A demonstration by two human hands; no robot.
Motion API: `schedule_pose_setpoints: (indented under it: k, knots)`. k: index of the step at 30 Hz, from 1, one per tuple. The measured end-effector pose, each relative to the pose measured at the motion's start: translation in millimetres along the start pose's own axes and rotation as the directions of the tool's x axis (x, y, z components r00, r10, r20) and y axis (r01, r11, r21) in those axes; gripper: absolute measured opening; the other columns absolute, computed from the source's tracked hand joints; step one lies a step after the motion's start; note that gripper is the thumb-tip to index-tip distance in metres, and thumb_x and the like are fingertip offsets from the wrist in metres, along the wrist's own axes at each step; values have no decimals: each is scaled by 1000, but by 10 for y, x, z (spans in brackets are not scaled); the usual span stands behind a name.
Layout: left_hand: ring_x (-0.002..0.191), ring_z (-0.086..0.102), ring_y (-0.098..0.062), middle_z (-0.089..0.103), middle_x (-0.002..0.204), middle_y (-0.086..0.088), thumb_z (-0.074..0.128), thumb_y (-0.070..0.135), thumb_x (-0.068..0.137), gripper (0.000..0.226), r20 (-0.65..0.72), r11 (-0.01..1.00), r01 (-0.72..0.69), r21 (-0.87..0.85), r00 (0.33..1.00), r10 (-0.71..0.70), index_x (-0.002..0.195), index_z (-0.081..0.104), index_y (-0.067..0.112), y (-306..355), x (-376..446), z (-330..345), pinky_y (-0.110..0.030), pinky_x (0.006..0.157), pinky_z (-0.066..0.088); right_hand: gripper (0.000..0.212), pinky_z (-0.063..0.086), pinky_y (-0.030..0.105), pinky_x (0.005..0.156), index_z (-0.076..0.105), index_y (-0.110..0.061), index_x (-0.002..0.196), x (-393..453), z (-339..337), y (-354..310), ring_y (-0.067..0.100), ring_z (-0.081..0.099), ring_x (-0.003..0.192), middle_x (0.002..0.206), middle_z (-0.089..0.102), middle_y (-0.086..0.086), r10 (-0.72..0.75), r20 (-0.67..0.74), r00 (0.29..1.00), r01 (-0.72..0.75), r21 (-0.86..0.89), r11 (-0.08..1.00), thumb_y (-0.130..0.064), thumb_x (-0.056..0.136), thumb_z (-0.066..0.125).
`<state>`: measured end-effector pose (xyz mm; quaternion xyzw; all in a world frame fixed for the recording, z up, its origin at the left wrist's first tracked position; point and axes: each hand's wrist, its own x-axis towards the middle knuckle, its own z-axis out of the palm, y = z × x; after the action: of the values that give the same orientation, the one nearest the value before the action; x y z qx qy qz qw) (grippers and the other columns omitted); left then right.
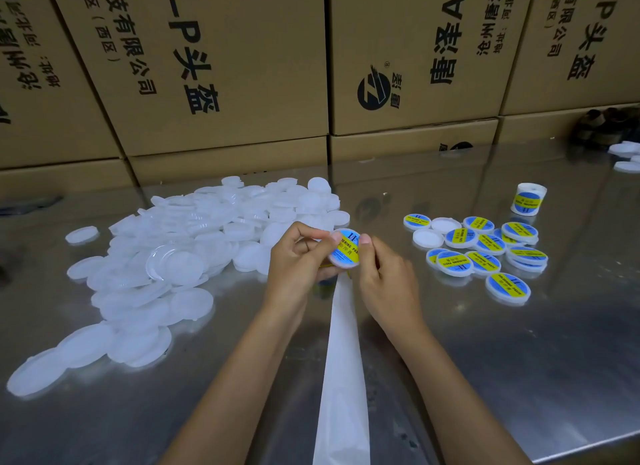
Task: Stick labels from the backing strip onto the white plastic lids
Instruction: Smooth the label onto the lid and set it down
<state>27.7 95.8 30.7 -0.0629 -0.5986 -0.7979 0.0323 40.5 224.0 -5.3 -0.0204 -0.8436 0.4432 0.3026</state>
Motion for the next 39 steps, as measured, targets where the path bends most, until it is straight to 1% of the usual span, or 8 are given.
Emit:
schedule_pose_setpoints:
  k: [5,8,10,14,19,24,29,39]
  knots:
    - [78,75,-20,65,74,0,68,0,92,31,198,983,-47,180,980,10,119,63,14,23,-3,-23,-28,68,61,37,27,34,52,38,-31,68,8,-14,4,18,46,58,56,49,-8,15,-26,1000,-15,-8,1000,-39,104,36]
    - [75,75,-23,62,85,-5,70,0,91,33,266,960,-107,260,963,35,121,68,14,52,5,-51,-30,65,62,38,28,34,53,37,-30,67,11,-14,8,14,45,55,56,50,-9,21,-17,1000,-20,40,999,-40,104,37]
    - [70,75,-23,61,88,-10,73,2,89,32,254,944,-151,293,964,75,119,70,14,57,0,-58,-29,58,60,39,31,35,54,38,-28,67,11,-14,1,12,44,55,58,51,-14,33,-1,999,-33,106,994,-41,104,38]
    - [72,76,-25,64,68,10,77,4,85,24,188,960,-170,221,974,129,105,72,17,15,-22,-33,-30,61,61,43,40,41,59,42,-22,72,11,-25,-8,10,43,58,60,50,-11,42,13,999,-43,223,974,-53,101,37]
    - [69,75,-26,68,72,-11,76,6,87,9,68,979,-155,131,987,147,90,71,12,-46,-18,-13,-32,57,61,56,35,32,54,39,-26,68,-17,-27,-27,9,47,58,59,51,-14,45,90,995,-50,53,997,-79,84,32]
    - [66,74,-32,72,83,-20,73,16,92,17,27,972,-170,159,985,168,87,66,1,-60,-3,-10,-36,53,61,49,30,30,53,39,-28,61,-41,18,-24,10,45,54,54,51,-15,18,87,996,-20,26,999,-61,97,39]
    - [57,71,-25,71,78,-7,72,26,93,13,100,954,-166,252,984,144,94,68,13,-51,-4,15,-35,47,58,43,36,36,55,44,-25,66,-20,27,-18,25,53,61,56,53,-5,0,20,1000,1,-34,999,-44,103,37]
    - [36,39,-17,53,60,-5,78,31,88,25,38,926,-118,358,993,112,89,56,18,-107,47,-6,-18,34,27,45,38,38,57,60,-14,77,-26,51,-25,17,49,58,55,50,-7,-8,35,999,4,116,993,-37,106,34]
